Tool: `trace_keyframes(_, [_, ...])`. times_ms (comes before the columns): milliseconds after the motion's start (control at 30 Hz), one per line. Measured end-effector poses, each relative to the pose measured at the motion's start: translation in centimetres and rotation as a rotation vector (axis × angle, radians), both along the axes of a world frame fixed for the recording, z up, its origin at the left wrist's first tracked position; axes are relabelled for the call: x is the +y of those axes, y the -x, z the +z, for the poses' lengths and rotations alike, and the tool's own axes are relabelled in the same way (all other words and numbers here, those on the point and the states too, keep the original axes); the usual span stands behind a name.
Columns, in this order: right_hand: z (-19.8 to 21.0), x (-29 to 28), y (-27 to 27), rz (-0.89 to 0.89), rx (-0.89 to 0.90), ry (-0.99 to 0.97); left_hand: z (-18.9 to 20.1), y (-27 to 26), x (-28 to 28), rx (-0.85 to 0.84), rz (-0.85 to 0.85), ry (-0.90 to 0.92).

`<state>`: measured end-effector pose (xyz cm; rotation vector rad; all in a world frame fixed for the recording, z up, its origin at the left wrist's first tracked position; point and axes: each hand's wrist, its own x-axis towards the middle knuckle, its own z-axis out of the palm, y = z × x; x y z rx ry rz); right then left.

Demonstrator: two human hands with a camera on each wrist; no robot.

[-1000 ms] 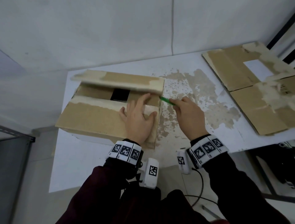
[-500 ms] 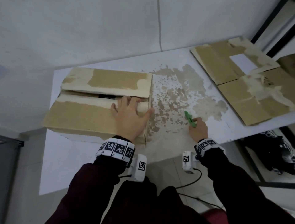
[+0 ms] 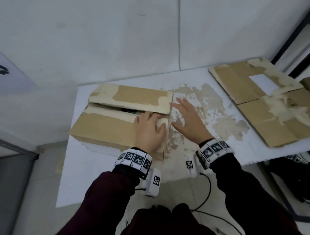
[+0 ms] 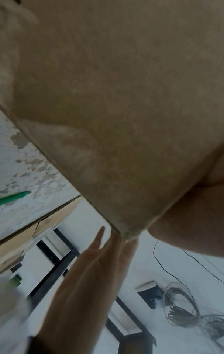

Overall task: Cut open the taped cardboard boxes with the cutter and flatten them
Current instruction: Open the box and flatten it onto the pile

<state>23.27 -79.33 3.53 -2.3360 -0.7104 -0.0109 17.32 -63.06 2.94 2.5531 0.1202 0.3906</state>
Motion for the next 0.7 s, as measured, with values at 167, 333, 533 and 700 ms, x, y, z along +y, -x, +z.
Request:
trace_keyframes(167, [0.9, 2.0, -2.1, 0.090, -0.130, 0.133, 0.1, 0.1, 1.0, -0.059, -0.131, 0.047])
trace_keyframes(333, [4.4, -0.2, -2.4, -0.166, -0.302, 0.059, 0.4, 0.3, 2.2, -0.017, -0.324, -0.065])
trace_keyframes(533, [4.6, -6.1, -7.9, -0.491, 0.036, -0.121, 2.1, -0.2, 3.4, -0.120, -0.457, -0.470])
trace_keyframes(700, [1.4, -5.9, -8.3, -0.217, -0.011, 0.310, 6.9, 2.0, 3.4, -0.301, -0.131, -0.439])
